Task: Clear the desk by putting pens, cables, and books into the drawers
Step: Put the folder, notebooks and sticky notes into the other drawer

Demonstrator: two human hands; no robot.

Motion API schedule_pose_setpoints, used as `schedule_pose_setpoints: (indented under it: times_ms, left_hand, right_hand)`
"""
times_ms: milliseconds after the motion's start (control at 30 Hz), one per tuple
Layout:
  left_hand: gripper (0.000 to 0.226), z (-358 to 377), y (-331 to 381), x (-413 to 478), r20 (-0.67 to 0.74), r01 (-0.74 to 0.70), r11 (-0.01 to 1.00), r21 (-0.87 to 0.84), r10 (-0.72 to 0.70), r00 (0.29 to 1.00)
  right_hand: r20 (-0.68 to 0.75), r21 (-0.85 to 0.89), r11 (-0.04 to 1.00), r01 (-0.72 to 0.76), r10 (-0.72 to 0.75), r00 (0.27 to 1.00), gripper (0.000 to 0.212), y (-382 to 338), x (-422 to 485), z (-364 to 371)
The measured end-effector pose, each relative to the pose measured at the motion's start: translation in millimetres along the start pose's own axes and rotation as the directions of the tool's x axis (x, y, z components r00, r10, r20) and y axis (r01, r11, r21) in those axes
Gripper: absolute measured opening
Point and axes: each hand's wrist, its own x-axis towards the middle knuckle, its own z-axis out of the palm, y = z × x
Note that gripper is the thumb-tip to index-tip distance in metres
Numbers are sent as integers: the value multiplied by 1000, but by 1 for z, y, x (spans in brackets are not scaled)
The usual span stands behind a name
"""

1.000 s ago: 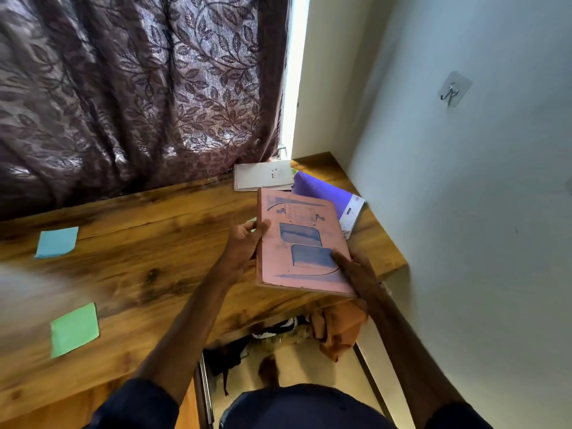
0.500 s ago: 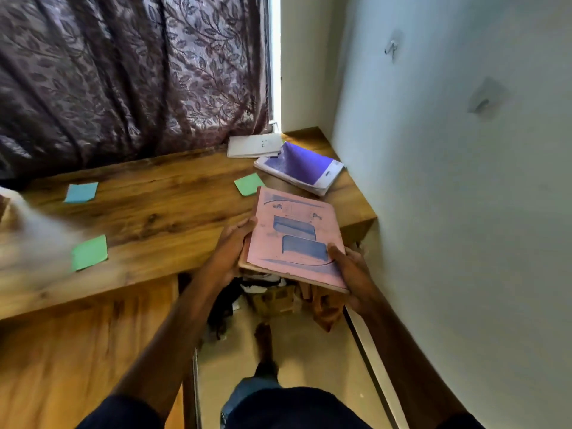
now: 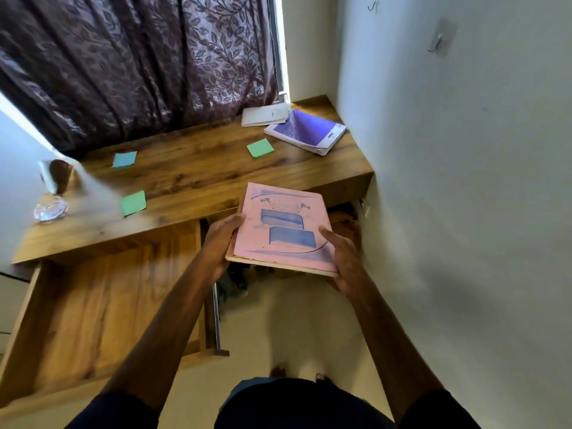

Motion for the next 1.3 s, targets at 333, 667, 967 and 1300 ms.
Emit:
schedule_pose_setpoints:
  times_ms: [333,667,967,1300]
  left_hand:
    - [33,-99,-14,-41,-94,-3,998,-57,-2,996]
    - [33,-294,-22,-35,-112,51,999,-2,-51,992]
    - [26,-443,-44,-49,-106,192,981,42,-187,977]
    - [25,-525,-48,-35,-199,240,966,97,-218,956]
  right_hand:
    - [90,-37,996,-82,85,992,63,34,-23,80]
    - [84,-136,989,-53,65,994,39,89,-36,254]
    - [22,-240,960,-144,154,988,29,148,-56,390]
    - [87,-361,921,-148,191,978,28,191,-23,468]
